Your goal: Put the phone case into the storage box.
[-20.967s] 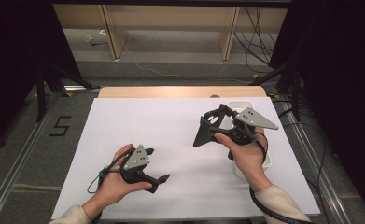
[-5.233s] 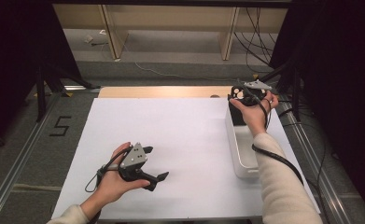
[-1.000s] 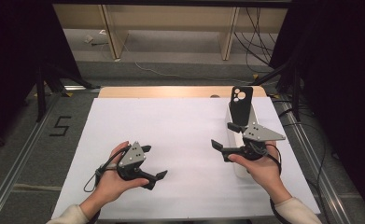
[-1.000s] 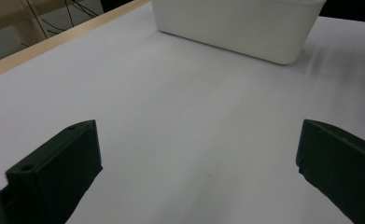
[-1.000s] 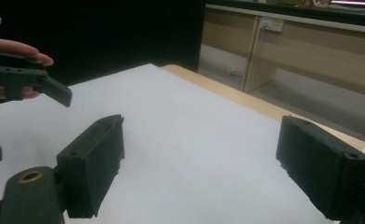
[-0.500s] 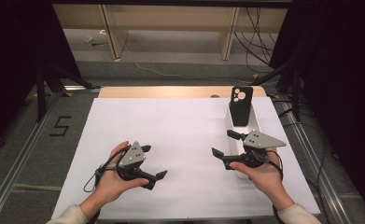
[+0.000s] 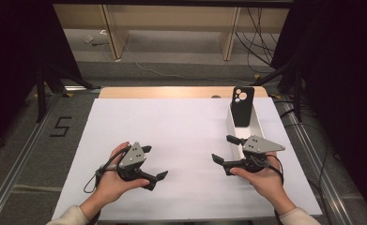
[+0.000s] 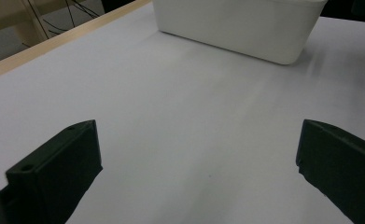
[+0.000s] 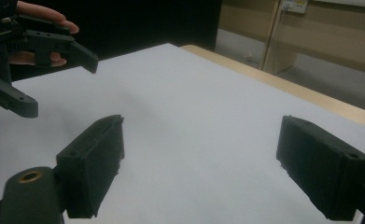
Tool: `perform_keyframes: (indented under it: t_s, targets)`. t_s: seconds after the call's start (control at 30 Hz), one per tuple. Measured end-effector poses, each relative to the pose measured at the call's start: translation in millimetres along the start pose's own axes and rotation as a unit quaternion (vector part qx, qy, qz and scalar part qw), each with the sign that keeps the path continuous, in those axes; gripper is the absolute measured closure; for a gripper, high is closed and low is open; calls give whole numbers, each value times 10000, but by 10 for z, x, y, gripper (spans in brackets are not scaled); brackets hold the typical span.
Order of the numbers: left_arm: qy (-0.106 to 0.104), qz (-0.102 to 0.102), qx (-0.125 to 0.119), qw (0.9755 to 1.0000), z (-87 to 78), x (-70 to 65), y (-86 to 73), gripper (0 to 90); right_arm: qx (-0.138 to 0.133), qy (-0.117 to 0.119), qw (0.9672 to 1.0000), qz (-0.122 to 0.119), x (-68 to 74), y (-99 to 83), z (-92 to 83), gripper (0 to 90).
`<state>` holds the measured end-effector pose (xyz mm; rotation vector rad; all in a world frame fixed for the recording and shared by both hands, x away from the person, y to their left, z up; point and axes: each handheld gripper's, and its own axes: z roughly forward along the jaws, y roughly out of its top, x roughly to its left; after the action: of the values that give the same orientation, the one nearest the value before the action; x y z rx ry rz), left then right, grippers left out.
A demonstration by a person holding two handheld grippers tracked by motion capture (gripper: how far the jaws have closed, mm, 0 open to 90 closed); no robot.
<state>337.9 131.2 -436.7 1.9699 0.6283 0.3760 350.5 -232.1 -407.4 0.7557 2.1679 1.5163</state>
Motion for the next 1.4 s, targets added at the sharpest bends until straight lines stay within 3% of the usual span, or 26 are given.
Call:
perform_keyframes:
  t_s: [1.4]
  targets:
    - [-10,6,0,10000,0,3,-2,0,244,133,9996,-49,61,-121,102,162]
